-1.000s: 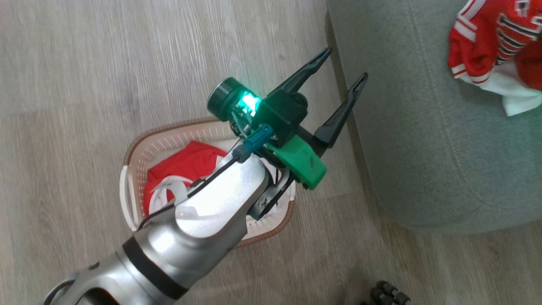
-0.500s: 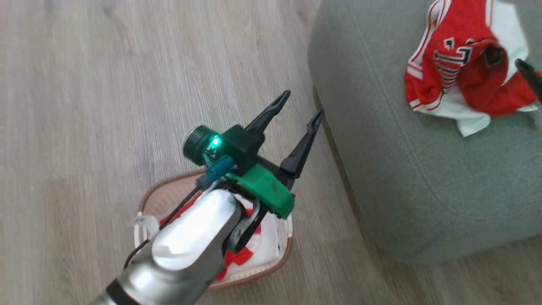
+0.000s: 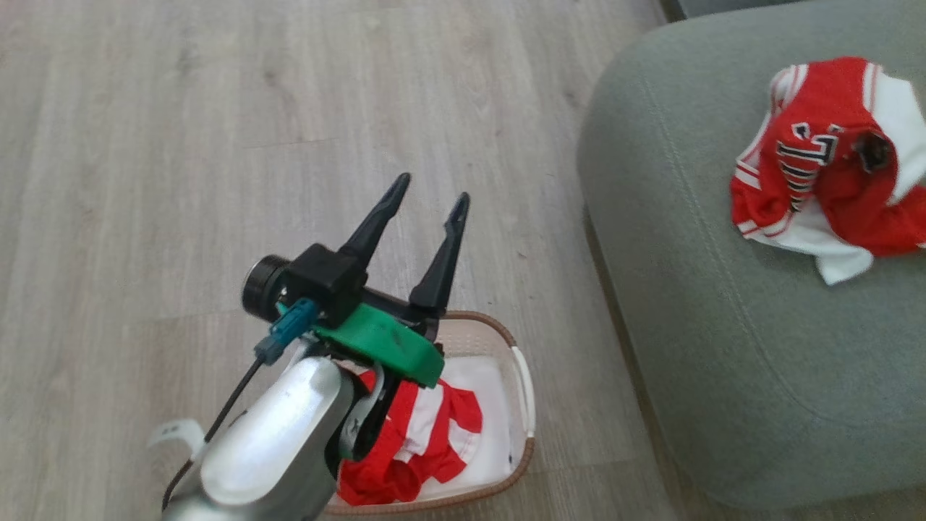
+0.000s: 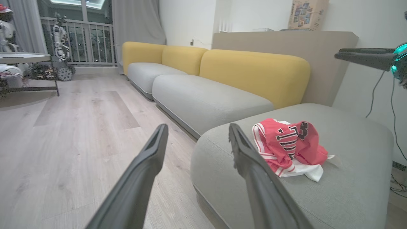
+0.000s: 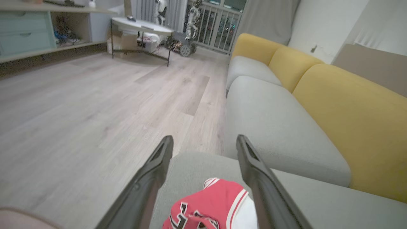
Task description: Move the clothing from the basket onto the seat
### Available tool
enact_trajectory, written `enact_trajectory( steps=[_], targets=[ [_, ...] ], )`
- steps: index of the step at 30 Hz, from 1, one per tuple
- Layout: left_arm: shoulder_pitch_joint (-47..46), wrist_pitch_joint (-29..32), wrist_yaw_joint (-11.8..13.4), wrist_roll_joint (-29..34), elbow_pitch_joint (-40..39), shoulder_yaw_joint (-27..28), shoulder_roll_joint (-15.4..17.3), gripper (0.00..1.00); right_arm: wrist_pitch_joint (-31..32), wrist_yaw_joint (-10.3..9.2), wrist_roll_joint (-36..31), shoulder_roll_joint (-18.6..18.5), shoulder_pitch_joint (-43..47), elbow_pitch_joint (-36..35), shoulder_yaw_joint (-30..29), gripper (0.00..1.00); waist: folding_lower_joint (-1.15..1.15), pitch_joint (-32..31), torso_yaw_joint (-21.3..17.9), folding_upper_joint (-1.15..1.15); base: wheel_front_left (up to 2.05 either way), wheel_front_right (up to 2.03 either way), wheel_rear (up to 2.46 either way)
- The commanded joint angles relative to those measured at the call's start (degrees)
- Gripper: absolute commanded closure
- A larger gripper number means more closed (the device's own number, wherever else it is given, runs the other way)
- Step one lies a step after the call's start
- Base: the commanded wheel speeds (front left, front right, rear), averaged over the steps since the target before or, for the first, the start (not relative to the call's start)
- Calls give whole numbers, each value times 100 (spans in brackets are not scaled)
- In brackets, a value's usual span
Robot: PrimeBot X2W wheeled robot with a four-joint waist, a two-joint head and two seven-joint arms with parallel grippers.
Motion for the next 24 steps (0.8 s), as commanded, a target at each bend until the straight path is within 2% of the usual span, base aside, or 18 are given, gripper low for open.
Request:
enact_trajectory(
  steps=[1, 4, 7, 14, 16, 17, 20, 24],
  targets=[
    [-93, -54, 56, -42, -231, 283, 142, 0, -57, -2, -31, -264, 427, -107, -314, 0, 0, -65, 169, 0, 0, 0, 0],
    [91, -54, 130, -11, -314, 403, 205, 0, -58, -2, -214, -253, 1108, -354, -1193, 0, 0, -95, 331, 0, 0, 0, 0],
    [267, -54, 195, 20, -388, 538, 253, 0, -59, -2, -531, -69, 1902, -584, -2166, 0, 0, -126, 469, 0, 0, 0, 0],
    [681, -54, 306, 139, -510, 925, 348, 0, -59, -2, -1589, 994, 3950, -1371, -4262, 0, 0, -189, 640, 0, 0, 0, 0],
    [798, -54, 358, 202, -529, 1059, 352, 0, -59, -2, -1870, 1352, 4458, -1632, -4686, 0, 0, -197, 678, 0, 0, 0, 0],
    [798, -54, 358, 202, -529, 1059, 352, 0, -59, -2, -1870, 1352, 4458, -1632, -4686, 0, 0, -197, 678, 0, 0, 0, 0],
    [986, -54, 411, 306, -585, 1290, 310, 0, -59, -2, -2249, 1991, 5108, -2101, -5242, 0, 0, -215, 729, 0, 0, 0, 0],
    [1246, -54, 362, 529, -610, 1571, 190, 0, -60, -2, -2551, 2692, 5652, -2596, -5593, 0, 0, -172, 766, 0, 0, 0, 0]
  ],
)
